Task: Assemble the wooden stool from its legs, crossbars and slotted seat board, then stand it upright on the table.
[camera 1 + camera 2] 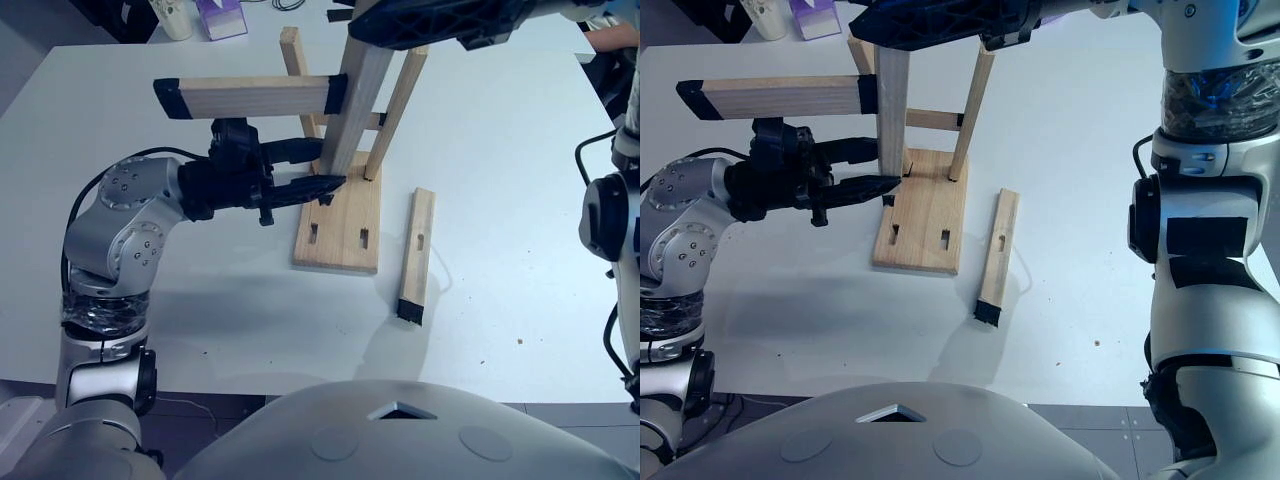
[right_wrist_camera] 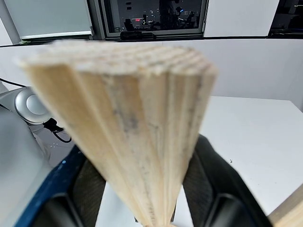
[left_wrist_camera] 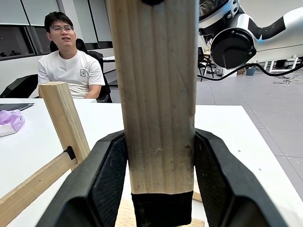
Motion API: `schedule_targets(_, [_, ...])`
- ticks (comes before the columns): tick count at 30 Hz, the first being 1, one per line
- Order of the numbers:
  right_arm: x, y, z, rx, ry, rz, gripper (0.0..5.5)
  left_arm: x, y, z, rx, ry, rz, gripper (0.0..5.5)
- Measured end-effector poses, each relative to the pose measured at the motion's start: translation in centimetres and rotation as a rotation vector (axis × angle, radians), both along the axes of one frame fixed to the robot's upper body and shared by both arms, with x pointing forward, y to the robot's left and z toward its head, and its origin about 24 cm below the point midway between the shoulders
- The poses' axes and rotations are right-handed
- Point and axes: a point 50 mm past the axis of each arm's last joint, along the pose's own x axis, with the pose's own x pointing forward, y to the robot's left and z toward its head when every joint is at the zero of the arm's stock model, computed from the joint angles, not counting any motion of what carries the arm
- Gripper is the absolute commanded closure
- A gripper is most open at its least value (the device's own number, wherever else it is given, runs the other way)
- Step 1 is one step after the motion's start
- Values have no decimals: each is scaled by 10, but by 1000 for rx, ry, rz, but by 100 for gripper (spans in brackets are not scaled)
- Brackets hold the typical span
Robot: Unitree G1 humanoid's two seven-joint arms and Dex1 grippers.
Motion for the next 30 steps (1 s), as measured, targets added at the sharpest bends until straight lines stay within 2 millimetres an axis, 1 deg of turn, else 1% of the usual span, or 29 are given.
schedule_targets(4, [1, -2, 0, 26, -10, -8, 341, 0, -2, 1, -22, 1, 16, 347])
schedule_targets(5, [1, -3, 0, 36, -21, -15, 344, 0, -2, 1, -36, 20, 14, 311])
schedule_targets(6, [1, -3, 0, 40, -25, -18, 344, 0, -2, 1, -42, 28, 13, 309])
schedule_targets(10, [6, -10, -5, 79, -30, -74, 345, 2, 5, 5, -80, 39, 64, 234])
schedule_targets(12, [10, -15, -7, 103, -46, -131, 345, 2, 6, 1, -83, 58, 91, 213])
schedule_targets(17, [17, -32, -21, 143, -46, -282, 346, -4, 17, -23, -67, 122, 189, 213])
schedule_targets(20, [17, -47, -44, 118, -48, -362, 346, -6, 32, -35, -117, 156, 340, 213])
schedule_targets(23, [11, -57, -82, 50, -45, -417, 346, -6, 50, -50, -230, 177, 610, 213])
schedule_targets(24, [9, -58, -90, 36, -38, -429, 346, -5, 54, -52, -279, 177, 702, 213])
schedule_targets(25, [7, -59, -97, 29, -28, -444, 346, -3, 58, -55, -355, 173, 828, 213])
schedule_targets(27, [1, -58, -104, 29, -36, -460, 346, -1, 64, -59, -471, 177, 1004, 213])
schedule_targets(29, [-7, -57, -116, 17, -25, -467, 346, 2, 69, -60, -574, 188, 1132, 213])
schedule_targets(30, [-10, -57, -121, 10, -16, -471, 346, 5, 70, -59, -600, 189, 1161, 213])
